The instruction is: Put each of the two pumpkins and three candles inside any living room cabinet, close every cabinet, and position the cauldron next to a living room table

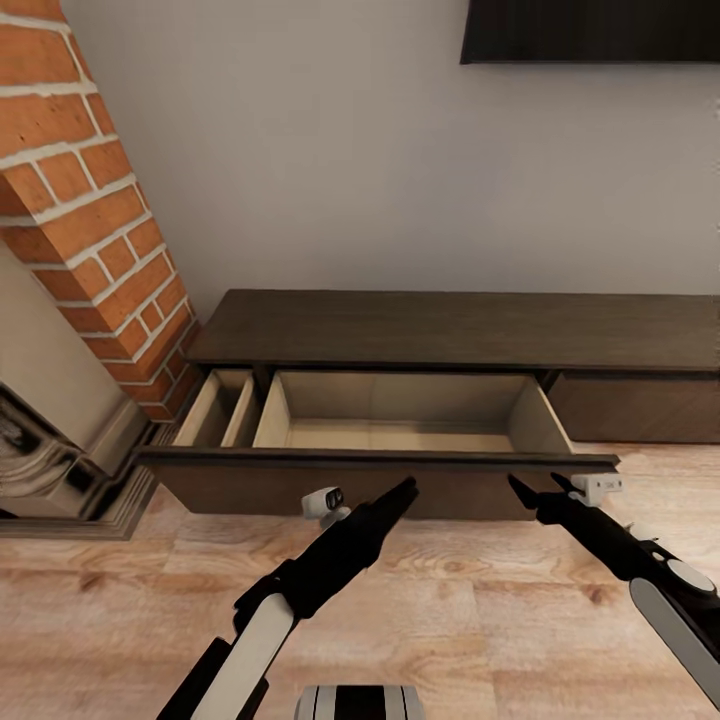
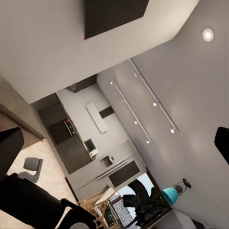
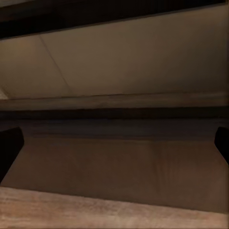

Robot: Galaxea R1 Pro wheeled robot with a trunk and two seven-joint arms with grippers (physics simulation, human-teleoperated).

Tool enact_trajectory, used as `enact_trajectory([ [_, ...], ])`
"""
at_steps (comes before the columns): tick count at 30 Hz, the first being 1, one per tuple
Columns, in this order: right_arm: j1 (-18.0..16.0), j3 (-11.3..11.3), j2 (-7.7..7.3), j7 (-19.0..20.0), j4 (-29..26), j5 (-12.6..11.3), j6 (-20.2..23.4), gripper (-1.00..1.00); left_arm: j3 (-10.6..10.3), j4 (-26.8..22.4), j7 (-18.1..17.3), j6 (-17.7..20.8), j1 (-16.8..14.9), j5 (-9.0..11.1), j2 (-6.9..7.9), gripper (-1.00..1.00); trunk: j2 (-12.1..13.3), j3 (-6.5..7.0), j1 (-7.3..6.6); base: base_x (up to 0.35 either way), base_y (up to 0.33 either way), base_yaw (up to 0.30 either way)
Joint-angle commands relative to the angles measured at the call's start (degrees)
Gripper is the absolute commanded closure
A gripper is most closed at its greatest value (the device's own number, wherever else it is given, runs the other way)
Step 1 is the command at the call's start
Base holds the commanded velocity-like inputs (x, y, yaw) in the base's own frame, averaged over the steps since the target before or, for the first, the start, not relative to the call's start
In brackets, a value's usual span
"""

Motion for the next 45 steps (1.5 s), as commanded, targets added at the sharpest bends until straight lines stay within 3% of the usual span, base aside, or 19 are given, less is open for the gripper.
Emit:
enact_trajectory([
  [1, 0.00, 0.02, 0.02, 0.00, 0.03, 0.07, 0.00, -1.00, 0.00, 0.00, 0.06, 0.02, 0.00, 0.00, 0.02, -1.00, 0.02, 0.23, -0.02, 0.000, 0.000, 0.000],
  [8, 0.00, 0.01, -0.01, 0.00, 0.04, 0.14, 0.00, -1.00, 0.24, -0.06, 0.06, -0.01, 0.00, 0.17, 0.20, -1.00, 0.11, 1.78, -0.20, 0.000, 0.000, 0.000],
  [14, 0.00, -0.64, -0.12, -0.14, 0.10, 0.21, -0.11, -1.00, 3.10, -0.14, -0.16, -0.02, 0.00, 0.48, 0.50, -1.00, 0.19, 3.11, -0.36, 0.000, 0.000, 0.000],
  [17, 0.00, -3.07, -0.24, -0.17, 0.13, 0.23, -0.28, -1.00, 5.88, -0.16, -0.22, 0.04, 0.00, 0.51, 0.77, -1.00, 0.23, 3.77, -0.44, 0.000, 0.000, 0.000],
  [19, 0.00, -5.74, -0.21, -0.04, 0.14, 0.23, -0.34, -1.00, 8.38, -0.17, -0.29, 0.17, 0.00, 0.52, 0.93, -1.00, 0.26, 4.22, -0.49, 0.000, 0.000, 0.000],
  [20, 0.00, -7.61, -0.20, 0.08, 0.13, 0.23, -0.62, -1.00, 10.30, -0.17, -0.36, 0.84, 0.00, 0.52, 1.69, -1.00, 0.27, 4.44, -0.51, 0.000, 0.000, 0.000],
  [24, 0.00, -8.78, -0.16, 0.17, 0.09, 0.92, -2.19, -1.00, 13.21, -0.24, -0.48, 2.30, 0.00, 0.59, 3.49, -1.00, 0.32, 5.32, -0.62, 0.000, 0.000, 0.000],
  [27, 0.00, -8.88, -0.05, -0.13, 0.08, 4.68, -2.70, -1.00, 15.70, -0.26, -0.50, 3.17, 0.00, 0.61, 4.02, -1.00, 0.36, 5.99, -0.69, 0.000, 0.000, 0.000],
  [32, 0.00, -8.92, 0.03, -0.04, 0.14, 6.12, -3.07, -1.00, 16.16, -0.22, -0.46, 3.39, 0.00, 0.58, 4.16, -1.00, 0.43, 7.10, -0.82, 0.000, 0.000, 0.000],
  [45, 0.07, -8.92, 0.07, 0.17, 0.21, 6.17, -4.20, -1.00, 16.26, -0.18, -0.07, 3.56, -0.09, -0.08, 4.17, -1.00, 0.60, 9.98, -1.16, 0.000, 0.000, 0.000],
])
